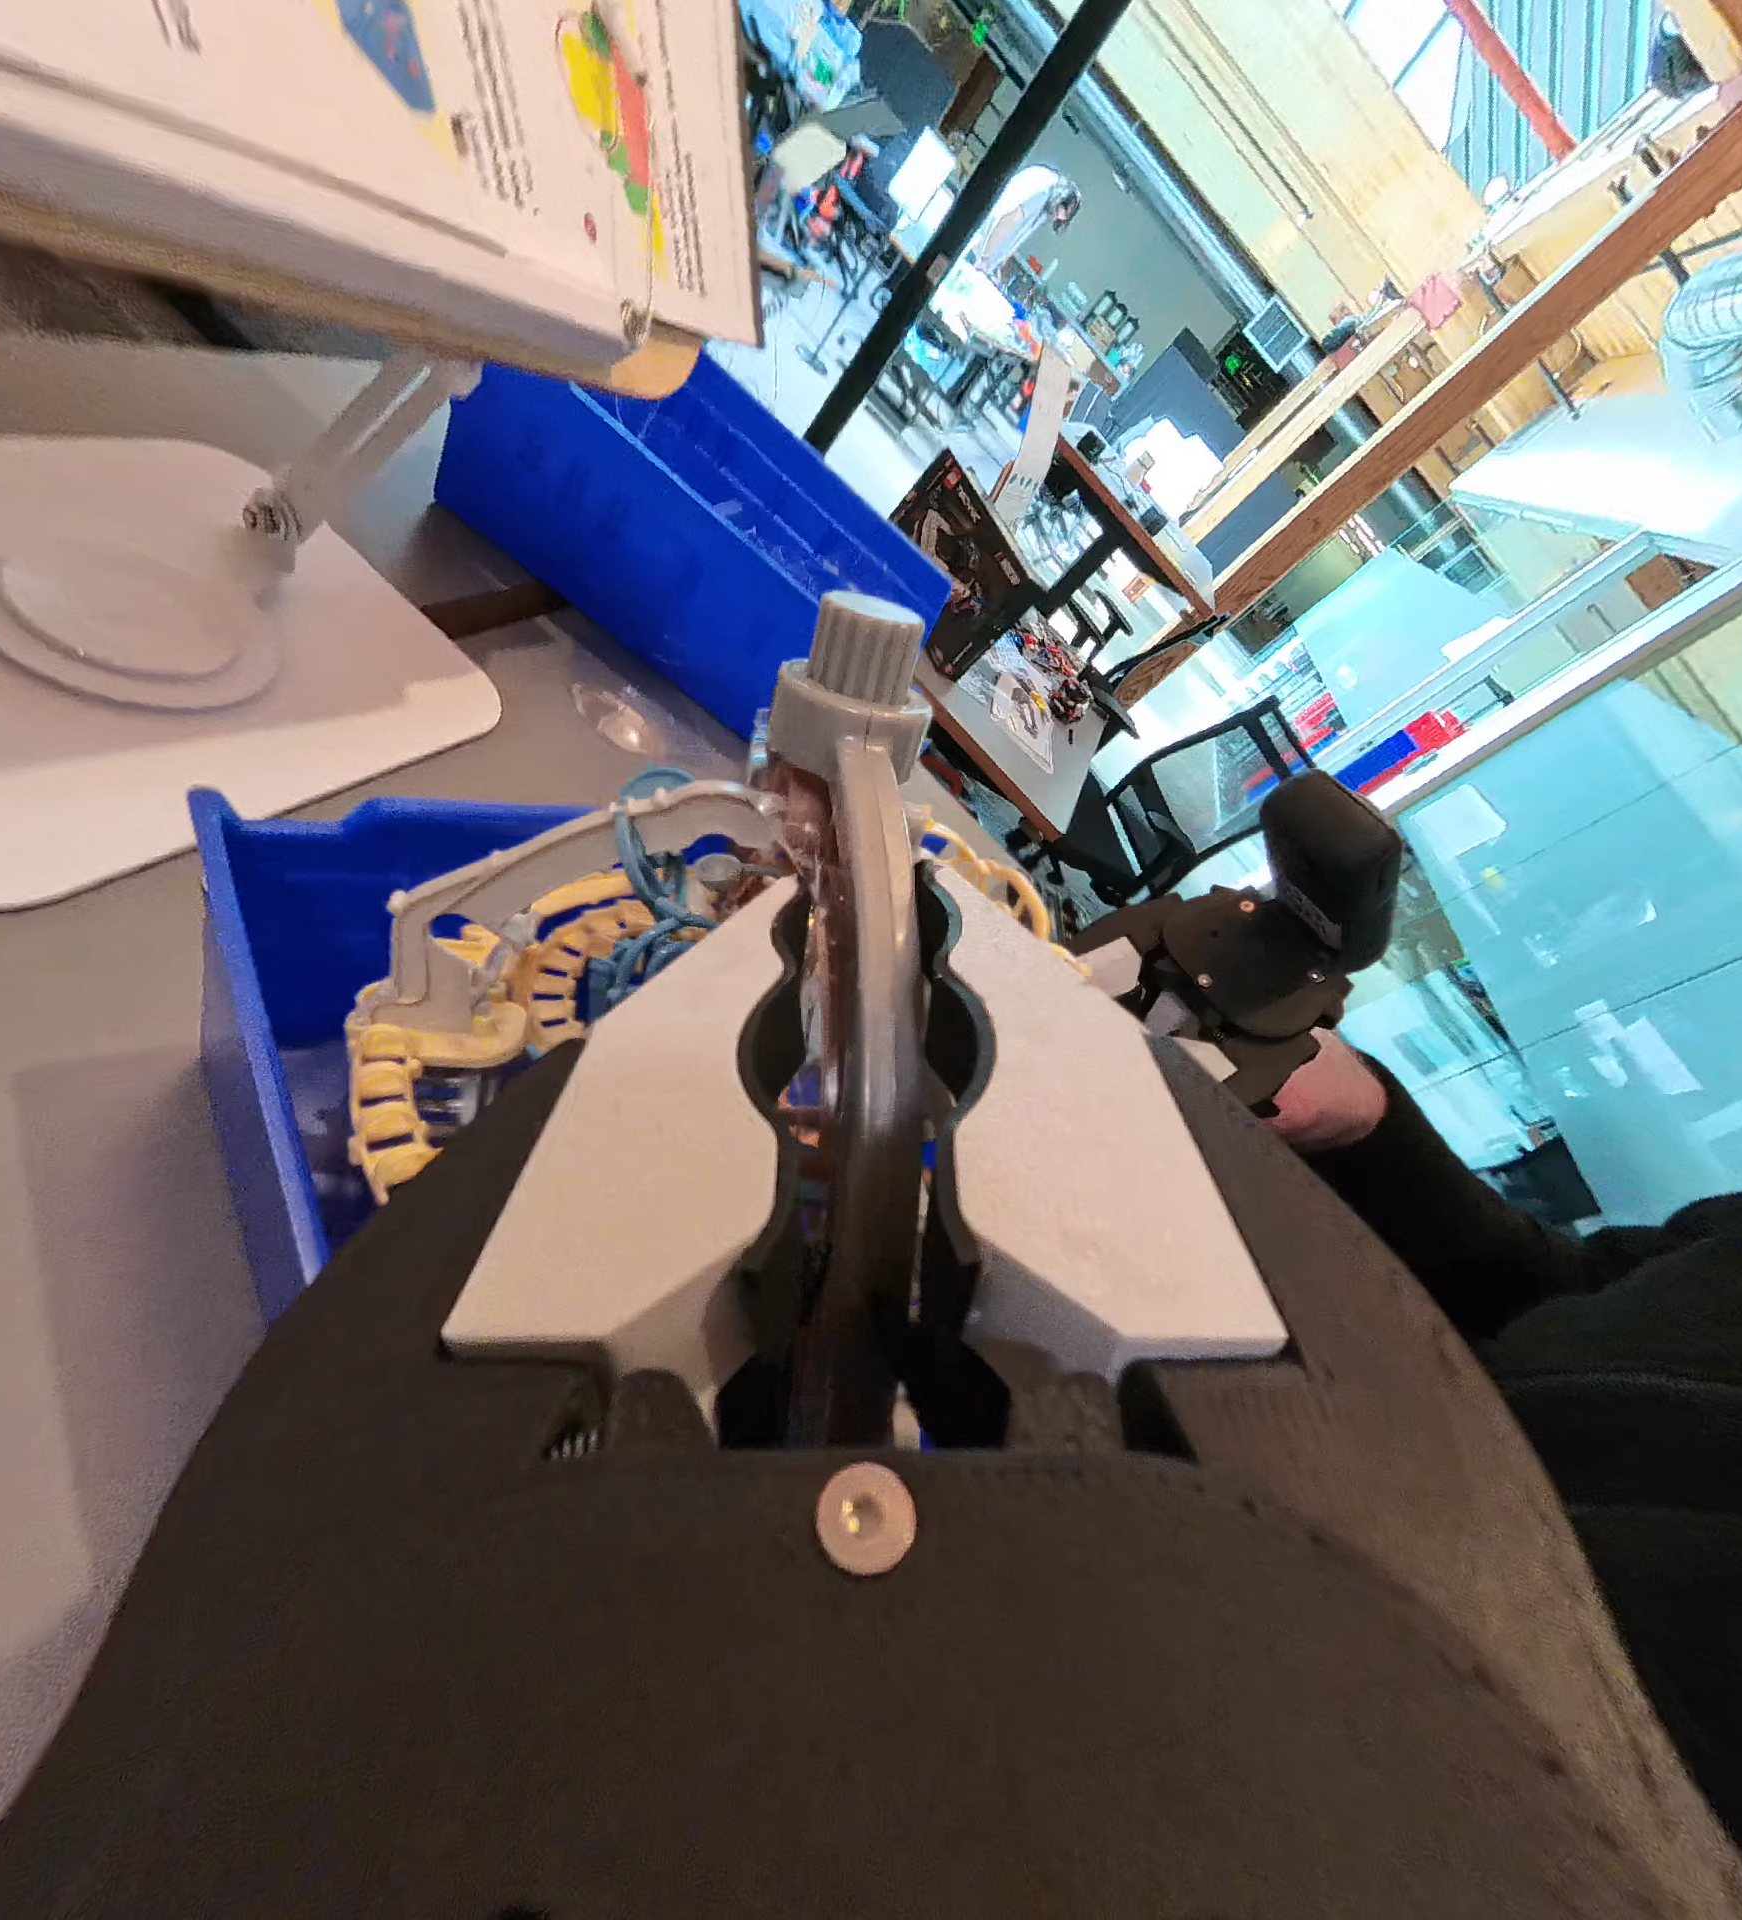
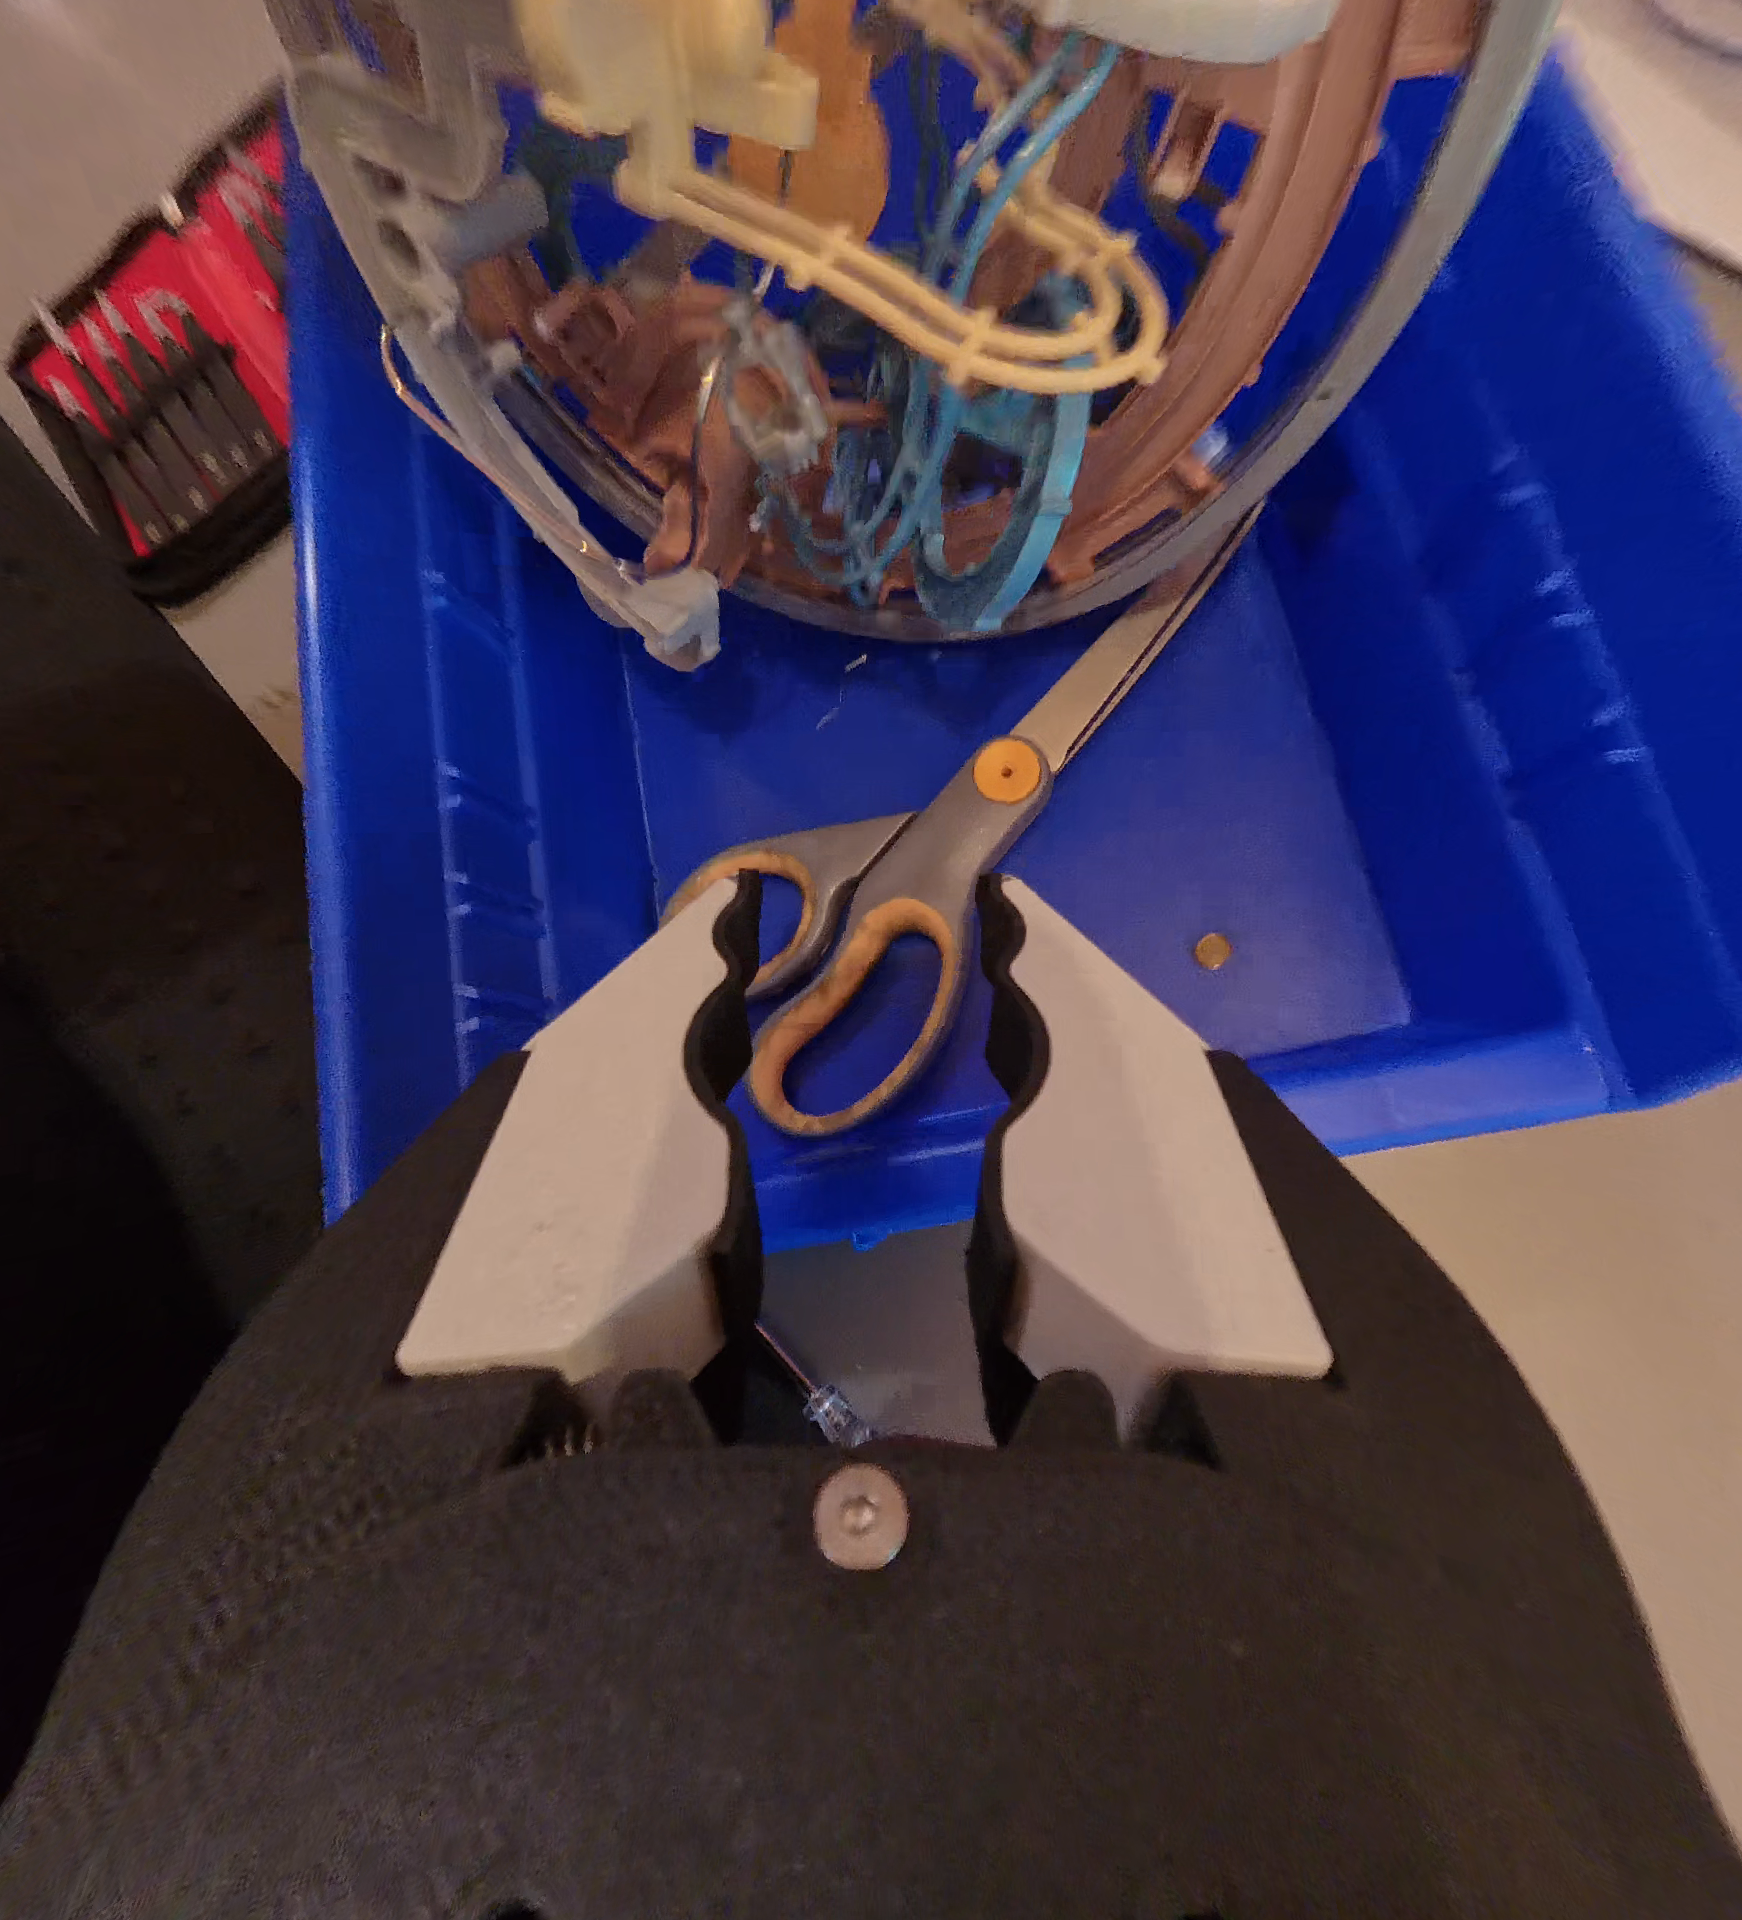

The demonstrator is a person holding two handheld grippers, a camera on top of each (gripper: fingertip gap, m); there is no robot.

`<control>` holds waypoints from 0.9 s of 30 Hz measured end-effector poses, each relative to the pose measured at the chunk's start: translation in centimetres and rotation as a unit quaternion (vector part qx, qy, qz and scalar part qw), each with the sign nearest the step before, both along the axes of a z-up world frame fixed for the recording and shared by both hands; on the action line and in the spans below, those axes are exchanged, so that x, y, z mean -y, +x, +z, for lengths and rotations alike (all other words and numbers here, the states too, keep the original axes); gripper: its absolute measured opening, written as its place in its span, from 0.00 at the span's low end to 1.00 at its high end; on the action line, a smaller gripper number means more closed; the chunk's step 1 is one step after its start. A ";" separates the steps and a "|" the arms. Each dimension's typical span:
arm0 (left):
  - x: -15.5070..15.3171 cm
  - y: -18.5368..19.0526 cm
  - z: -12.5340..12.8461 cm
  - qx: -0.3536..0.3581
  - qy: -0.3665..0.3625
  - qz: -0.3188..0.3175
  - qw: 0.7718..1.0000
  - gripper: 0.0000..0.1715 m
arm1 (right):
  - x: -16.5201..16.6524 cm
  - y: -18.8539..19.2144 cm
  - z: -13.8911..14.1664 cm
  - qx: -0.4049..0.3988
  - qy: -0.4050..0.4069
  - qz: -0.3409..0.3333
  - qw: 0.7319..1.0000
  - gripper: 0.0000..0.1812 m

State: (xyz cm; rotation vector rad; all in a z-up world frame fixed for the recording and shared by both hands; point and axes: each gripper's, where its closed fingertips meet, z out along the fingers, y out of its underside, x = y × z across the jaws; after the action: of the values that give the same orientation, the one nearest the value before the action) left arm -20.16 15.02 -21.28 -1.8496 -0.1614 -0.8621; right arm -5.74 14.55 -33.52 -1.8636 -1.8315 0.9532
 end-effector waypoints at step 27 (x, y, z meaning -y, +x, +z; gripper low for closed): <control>5.2 0.5 0.8 0.107 0.031 -0.046 0.993 0.43 | 1.7 -0.1 -5.0 0.242 0.069 0.014 0.968 0.25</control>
State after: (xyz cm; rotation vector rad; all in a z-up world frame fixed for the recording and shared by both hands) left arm -19.67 9.87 -20.44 -1.7155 -0.1828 -1.1173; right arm -5.83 12.87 -38.54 -2.1164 -2.1303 0.3768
